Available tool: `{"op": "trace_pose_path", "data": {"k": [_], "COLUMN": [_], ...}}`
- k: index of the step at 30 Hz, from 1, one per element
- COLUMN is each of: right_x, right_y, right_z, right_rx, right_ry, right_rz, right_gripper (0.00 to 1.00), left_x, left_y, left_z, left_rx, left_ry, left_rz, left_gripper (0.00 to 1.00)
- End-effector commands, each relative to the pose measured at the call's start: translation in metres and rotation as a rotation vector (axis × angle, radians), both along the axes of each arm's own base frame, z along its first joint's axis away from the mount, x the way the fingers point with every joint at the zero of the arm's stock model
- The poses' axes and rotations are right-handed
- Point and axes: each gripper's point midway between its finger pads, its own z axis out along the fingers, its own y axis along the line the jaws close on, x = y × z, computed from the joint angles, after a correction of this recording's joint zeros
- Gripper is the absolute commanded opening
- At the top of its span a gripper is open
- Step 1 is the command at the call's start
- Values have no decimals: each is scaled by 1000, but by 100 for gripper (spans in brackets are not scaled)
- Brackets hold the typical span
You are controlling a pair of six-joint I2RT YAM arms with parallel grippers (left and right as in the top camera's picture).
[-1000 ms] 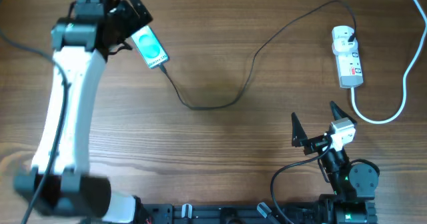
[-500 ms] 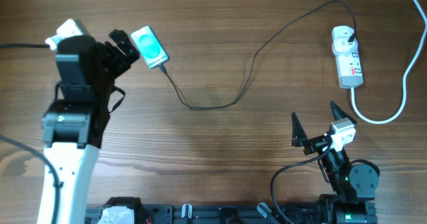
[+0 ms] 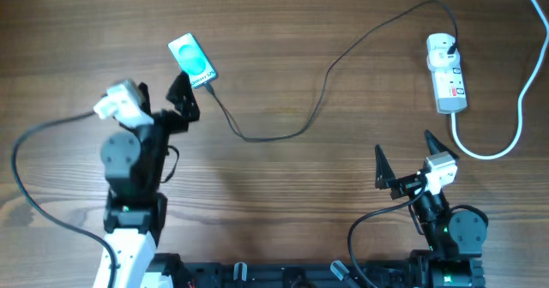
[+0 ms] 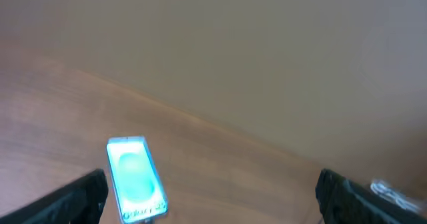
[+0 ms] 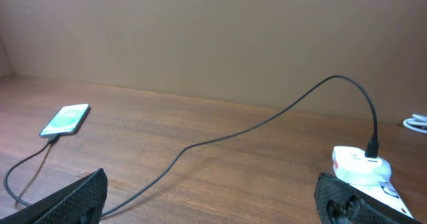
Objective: Plug charger to phone and switch on socket
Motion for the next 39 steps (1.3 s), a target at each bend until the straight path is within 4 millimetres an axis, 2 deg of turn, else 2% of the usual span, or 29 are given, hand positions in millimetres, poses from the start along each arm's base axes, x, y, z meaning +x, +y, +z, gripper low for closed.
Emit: {"op": "trace_pose_path", "data": {"k": [1,3,7,12,16,23,33,39], "right_x": [-1,-1,-1,-1,-1,-1,-1,-1], "right_y": [0,0,0,0,0,0,0,0], "right_z": [2,2,2,2,2,2,2,2], "right_rx": [0,0,0,0,0,0,1,1], "right_ry": [-10,-10,-10,-11,-10,-10,-9,-9], "right_rz": [1,1,1,1,1,1,1,1], "right_gripper": [100,100,100,100,100,100,100,99], "left_x": [-22,-33,-44,-54,-60,-75,-93,-95], "left_y": [0,0,0,0,1,5,28,36], "left_z": [-37,-56,-78,-91,-107,-123,-125,-99], "left_rx": [22,22,22,22,23,27,34,44], "left_ry": [-27,-22,16,28,100,177,186,75], "left_rz": [-9,-9,-9,-9,-5,17,127,161], "left_gripper": [100,100,100,100,100,100,100,100]}}
